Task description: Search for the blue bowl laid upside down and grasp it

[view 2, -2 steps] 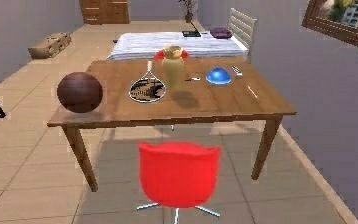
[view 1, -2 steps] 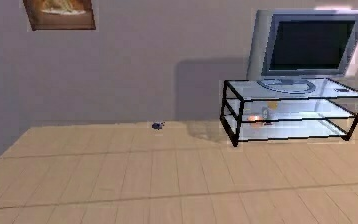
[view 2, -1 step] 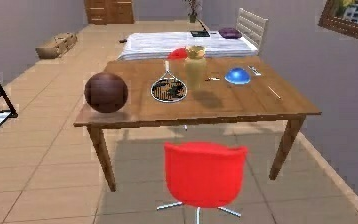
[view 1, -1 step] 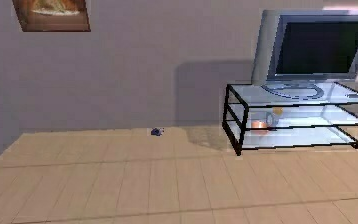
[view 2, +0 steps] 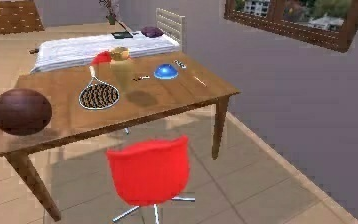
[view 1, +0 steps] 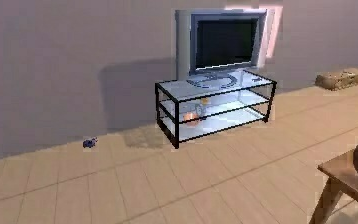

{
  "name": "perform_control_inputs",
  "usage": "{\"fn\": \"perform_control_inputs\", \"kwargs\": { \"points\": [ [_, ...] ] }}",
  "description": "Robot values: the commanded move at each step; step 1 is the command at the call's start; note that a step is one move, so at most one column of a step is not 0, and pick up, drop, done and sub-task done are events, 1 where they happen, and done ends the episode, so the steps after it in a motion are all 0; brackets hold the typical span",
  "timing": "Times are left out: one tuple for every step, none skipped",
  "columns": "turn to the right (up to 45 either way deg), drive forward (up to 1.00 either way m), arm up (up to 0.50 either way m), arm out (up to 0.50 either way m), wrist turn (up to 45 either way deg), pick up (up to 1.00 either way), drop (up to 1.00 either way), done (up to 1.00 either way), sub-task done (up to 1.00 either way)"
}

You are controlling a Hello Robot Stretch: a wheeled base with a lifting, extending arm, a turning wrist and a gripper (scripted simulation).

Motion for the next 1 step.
{"fn": "perform_control_inputs", "kwargs": {
  "points": [
    [0.0,1.00,0.00,0.00,0.0,0.00,0.00,0.00,0.00]
  ]
}}
